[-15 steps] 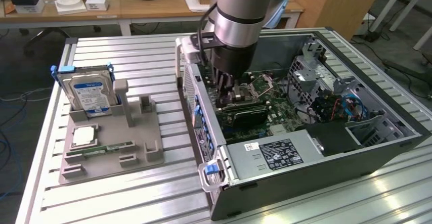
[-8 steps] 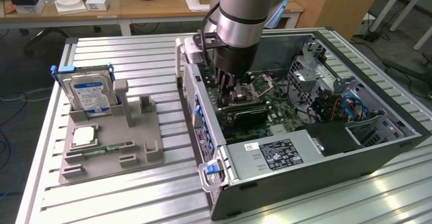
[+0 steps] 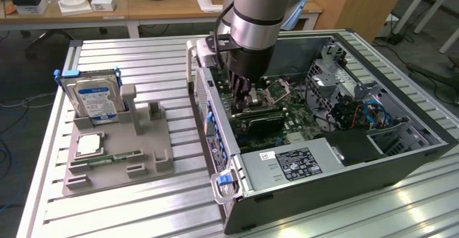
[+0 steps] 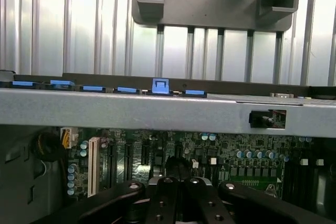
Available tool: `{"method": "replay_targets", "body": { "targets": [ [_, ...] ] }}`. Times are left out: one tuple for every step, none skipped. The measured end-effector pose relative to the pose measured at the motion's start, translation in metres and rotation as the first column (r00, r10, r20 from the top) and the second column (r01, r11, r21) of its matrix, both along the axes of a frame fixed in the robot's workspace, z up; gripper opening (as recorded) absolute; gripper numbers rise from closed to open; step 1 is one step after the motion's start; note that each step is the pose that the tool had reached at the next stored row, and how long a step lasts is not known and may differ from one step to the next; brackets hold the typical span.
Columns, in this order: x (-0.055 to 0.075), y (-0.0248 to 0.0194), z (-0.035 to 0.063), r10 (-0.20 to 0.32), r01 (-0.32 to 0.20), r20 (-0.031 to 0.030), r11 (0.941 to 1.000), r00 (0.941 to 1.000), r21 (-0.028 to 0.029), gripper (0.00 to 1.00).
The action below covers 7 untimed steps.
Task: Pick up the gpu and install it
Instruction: 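Press down on the gpu until it lock into place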
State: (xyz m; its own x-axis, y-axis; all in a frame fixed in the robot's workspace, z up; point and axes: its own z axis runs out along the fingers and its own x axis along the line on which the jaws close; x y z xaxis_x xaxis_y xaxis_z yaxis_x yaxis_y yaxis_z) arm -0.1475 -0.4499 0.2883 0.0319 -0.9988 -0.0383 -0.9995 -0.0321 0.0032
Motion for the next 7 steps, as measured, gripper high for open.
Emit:
{"method": "replay_targets", "body": {
  "targets": [
    [0.0, 0.0, 0.0, 0.0, 0.0, 0.0, 1.0, 1.0, 0.0, 0.1],
    [0.0, 0.0, 0.0, 0.0, 0.0, -0.0001, 1.0, 1.0, 0.0, 0.1],
    [0.0, 0.0, -0.0001, 0.0, 0.0, -0.0001, 1.0, 1.0, 0.0, 0.1],
    [0.0, 0.0001, -0.0001, 0.0, 0.0, 0.0, 1.0, 1.0, 0.0001, 0.1],
    [0.0, 0.0001, -0.0001, 0.0, 0.0, 0.0, 1.0, 1.0, 0.0002, 0.1],
    [0.0, 0.0001, -0.0001, 0.0, 0.0, 0.0, 1.0, 1.0, 0.0001, 0.1],
    [0.0, 0.0001, -0.0001, 0.0, 0.0, 0.0, 1.0, 1.0, 0.0002, 0.1]
  ]
}}
